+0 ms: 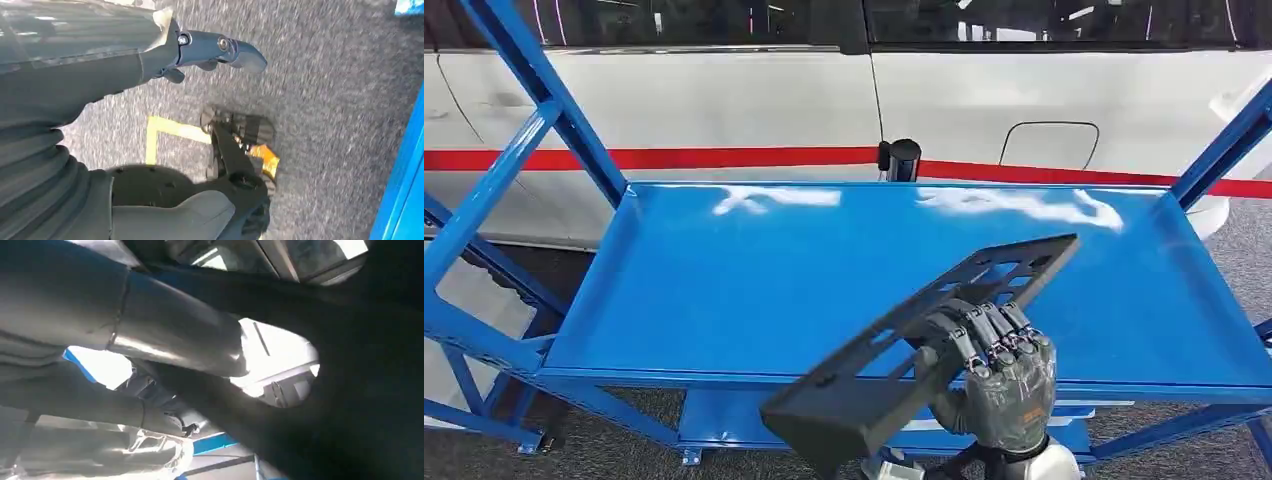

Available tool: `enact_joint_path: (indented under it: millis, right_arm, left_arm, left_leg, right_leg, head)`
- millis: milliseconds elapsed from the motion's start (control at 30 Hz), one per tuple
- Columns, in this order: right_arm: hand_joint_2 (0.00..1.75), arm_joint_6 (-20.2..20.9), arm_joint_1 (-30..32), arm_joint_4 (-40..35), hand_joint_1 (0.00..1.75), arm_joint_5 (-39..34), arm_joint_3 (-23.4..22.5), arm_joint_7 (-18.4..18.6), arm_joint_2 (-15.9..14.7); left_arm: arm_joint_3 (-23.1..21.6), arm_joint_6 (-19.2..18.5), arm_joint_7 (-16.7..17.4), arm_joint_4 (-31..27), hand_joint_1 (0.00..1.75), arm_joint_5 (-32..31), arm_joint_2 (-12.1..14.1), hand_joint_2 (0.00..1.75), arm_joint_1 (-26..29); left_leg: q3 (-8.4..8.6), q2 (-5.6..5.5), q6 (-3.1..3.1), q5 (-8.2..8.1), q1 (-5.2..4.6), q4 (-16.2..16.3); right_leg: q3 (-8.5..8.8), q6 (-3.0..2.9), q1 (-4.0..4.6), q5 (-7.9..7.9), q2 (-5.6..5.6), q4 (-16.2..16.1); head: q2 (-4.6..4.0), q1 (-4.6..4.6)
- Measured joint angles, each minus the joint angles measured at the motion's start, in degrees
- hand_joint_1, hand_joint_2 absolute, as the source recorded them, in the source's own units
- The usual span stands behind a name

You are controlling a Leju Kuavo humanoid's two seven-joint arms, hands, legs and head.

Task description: Take the parts from the cabinet and place them on the table.

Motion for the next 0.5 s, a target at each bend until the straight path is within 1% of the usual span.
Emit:
enact_joint_path:
  millis: [33,67,100,133,167,200,233,267,300,333,367,400,433,500]
  right_arm:
    - [0.0,0.0,0.3,-0.4,1.75,-0.2,0.0,-0.9,-0.1]
    - [0.0,0.0,0.7,-0.8,1.75,-0.5,-0.1,-1.7,-0.1]
    - [0.0,0.0,1.0,-1.2,1.75,-0.9,-0.1,-2.3,-0.1]
    - [0.0,0.0,1.2,-1.4,1.75,-1.0,-0.2,-2.9,-0.1]
    - [0.0,0.0,1.5,-1.6,1.75,-1.1,-0.3,-3.5,-0.1]
    - [0.0,0.0,1.8,-1.6,1.75,-1.2,-0.5,-4.0,-0.1]
    - [0.0,0.0,2.2,-1.7,1.75,-1.4,-0.7,-4.5,0.0]
    - [0.0,0.0,2.5,-2.0,1.75,-1.5,-0.9,-5.1,0.0]
    - [0.0,0.0,2.8,-2.4,1.75,-1.8,-1.2,-5.8,0.2]
    - [0.0,0.0,3.2,-2.8,1.75,-2.0,-1.4,-6.6,0.5]
    - [0.0,0.0,3.4,-3.3,1.75,-2.3,-1.7,-7.4,0.9]
    - [0.0,0.0,3.8,-3.8,1.75,-2.7,-2.0,-8.3,1.3]
    - [0.0,0.0,4.1,-4.2,1.75,-3.0,-2.4,-9.0,1.6]
    - [0.0,0.0,4.5,-4.6,1.75,-3.1,-2.8,-9.7,2.4]
  left_arm:
    - [0.1,0.0,0.0,0.0,0.0,0.0,0.0,1.75,0.0]
    - [0.1,0.0,0.0,0.0,0.0,0.0,0.0,1.75,-0.1]
    - [0.1,0.0,0.0,0.0,0.0,0.0,-0.1,1.75,-0.1]
    - [0.2,0.0,0.0,0.0,0.0,0.0,-0.1,1.75,-0.1]
    - [0.3,0.0,0.0,0.0,0.0,-0.1,-0.1,1.75,0.0]
    - [0.4,0.0,0.0,0.0,0.0,-0.1,-0.1,1.75,0.0]
    - [0.5,0.0,0.0,0.0,0.0,-0.2,-0.1,1.75,0.0]
    - [0.7,0.0,0.0,0.0,0.0,-0.2,-0.1,1.75,0.0]
    - [0.8,0.0,0.0,0.0,0.0,-0.4,-0.1,1.75,0.0]
    - [0.8,0.0,0.0,0.0,0.0,-0.5,-0.1,1.75,-0.1]
    - [0.9,0.0,0.0,0.0,0.0,-0.6,-0.1,1.75,-0.1]
    - [0.9,0.0,0.0,0.0,0.0,-0.7,-0.1,1.75,-0.3]
    - [0.9,0.0,0.0,0.0,0.0,-0.7,-0.1,1.75,-0.4]
    - [1.0,0.1,0.0,0.0,0.0,-0.9,-0.1,1.75,-0.3]
  left_leg:
    - [-0.1,0.01,-0.33,-0.45,0.21,0.3]
    - [-0.53,0.19,-0.55,-1.73,0.28,1.7]
    - [-2.04,0.2,-0.78,-4.11,0.3,5.1]
    - [-4.35,0.19,-0.98,-6.83,0.31,10.1]
    - [-6.51,0.18,-1.07,-8.81,0.31,14.7]
    - [-7.97,0.18,-1.05,-9.71,0.31,17.6]
    - [-8.15,0.18,-0.93,-9.22,0.3,18.0]
    - [-6.79,0.18,-0.62,-7.36,0.29,15.5]
    - [-4.52,0.18,-0.27,-5.11,0.27,11.4]
    - [-1.38,0.18,0.2,-2.78,0.23,5.9]
    - [1.38,0.18,0.82,-1.71,0.04,1.4]
    - [1.45,0.33,0.75,-2.03,-0.32,0.5]
    - [1.23,0.28,0.87,-1.76,-0.57,0.5]
    - [1.03,0.18,1.55,-1.23,-1.04,0.5]
  right_leg:
    - [0.01,-0.49,-0.41,0.22,-0.02,-0.2]
    - [-0.01,-0.86,-0.37,0.27,-0.07,-0.2]
    - [-0.14,-1.25,-0.29,0.33,-0.14,-0.2]
    - [-0.39,-1.44,-0.12,0.45,-0.19,-0.1]
    - [-0.69,-1.71,0.08,0.62,-0.28,-0.1]
    - [-0.97,-1.9,0.25,0.76,-0.33,-0.1]
    - [-1.18,-2.17,0.39,0.95,-0.36,-0.1]
    - [-1.33,-2.24,0.51,1.13,-0.37,-0.1]
    - [-1.4,-2.2,0.61,1.26,-0.36,-0.1]
    - [-1.46,-2.17,0.69,1.47,-0.34,-0.1]
    - [-1.43,-1.93,0.71,1.68,-0.34,-0.1]
    - [-1.5,-1.62,1.32,1.84,-0.35,0.0]
    - [-1.56,-1.29,0.92,2.06,-0.44,-0.1]
    - [-1.47,-0.35,0.58,2.74,-0.53,-0.6]
  head:
    - [0.0,0.02]
    - [0.0,-0.09]
    - [0.0,-0.22]
    - [0.0,-0.17]
    - [0.0,-0.2]
    - [0.0,-0.2]
    - [0.0,-0.17]
    - [0.0,-0.22]
    - [0.0,-0.17]
    - [0.0,-0.2]
    - [0.0,-0.2]
    - [0.0,-0.09]
    - [0.0,-0.11]
    - [0.0,-0.15]
